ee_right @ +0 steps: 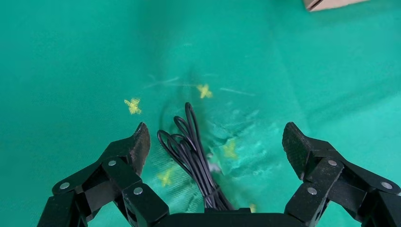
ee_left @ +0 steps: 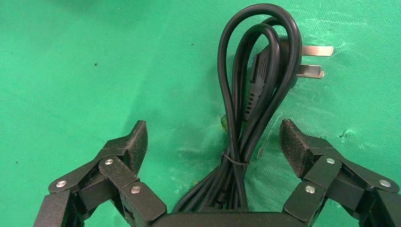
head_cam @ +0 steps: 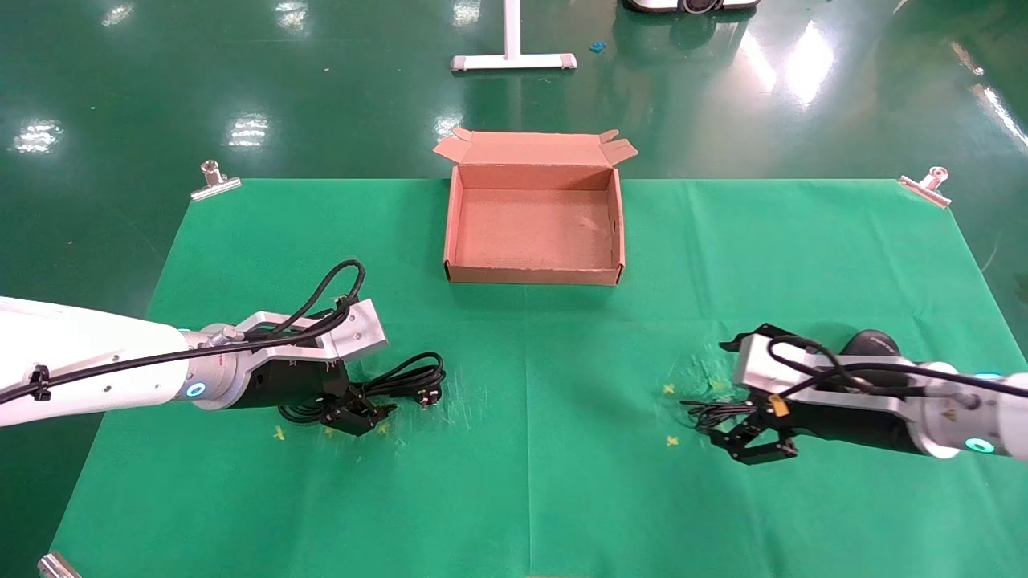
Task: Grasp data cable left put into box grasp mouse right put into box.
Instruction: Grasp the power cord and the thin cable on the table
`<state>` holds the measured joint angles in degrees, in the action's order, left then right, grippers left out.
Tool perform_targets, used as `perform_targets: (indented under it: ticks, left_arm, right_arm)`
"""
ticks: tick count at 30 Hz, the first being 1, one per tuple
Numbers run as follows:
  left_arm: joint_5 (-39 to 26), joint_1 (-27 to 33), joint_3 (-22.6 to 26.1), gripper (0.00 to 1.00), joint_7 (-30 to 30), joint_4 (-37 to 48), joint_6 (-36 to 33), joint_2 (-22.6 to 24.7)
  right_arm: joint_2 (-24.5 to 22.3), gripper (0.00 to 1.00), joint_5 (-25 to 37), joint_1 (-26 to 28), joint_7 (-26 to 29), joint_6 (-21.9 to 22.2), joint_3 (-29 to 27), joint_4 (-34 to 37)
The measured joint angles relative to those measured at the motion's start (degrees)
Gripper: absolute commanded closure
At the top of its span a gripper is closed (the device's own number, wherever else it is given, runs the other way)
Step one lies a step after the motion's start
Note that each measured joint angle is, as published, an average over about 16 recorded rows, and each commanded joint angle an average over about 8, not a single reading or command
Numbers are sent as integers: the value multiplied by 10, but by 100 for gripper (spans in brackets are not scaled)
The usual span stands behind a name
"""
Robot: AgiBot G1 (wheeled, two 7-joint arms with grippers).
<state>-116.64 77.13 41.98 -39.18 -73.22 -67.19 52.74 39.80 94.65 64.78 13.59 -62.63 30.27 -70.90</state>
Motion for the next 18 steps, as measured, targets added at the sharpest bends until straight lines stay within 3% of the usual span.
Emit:
perform_targets:
  ticks: [7,8,10,15,16,18]
  left_arm:
    - [0,0,0,0,0,0,0,0]
    - [0,0,0,7,0,0,0,0]
    - [0,0,0,32,0,0,0,0]
    - [0,0,0,95,0,0,0,0]
    - [0,0,0,100,0,1,0,0]
    - [0,0,0,100,0,1,0,0]
  right_arm:
    - [26,0,30,16,9,7,13,39]
    - [29,0,32,18,10,8,14,44]
    - [33,0,37,21,11,9,15,53]
    - [38,59,43,26,13,10,18,65]
    - [39,72,44,27,13,10,18,66]
    - [39,97,44,28,13,10,19,67]
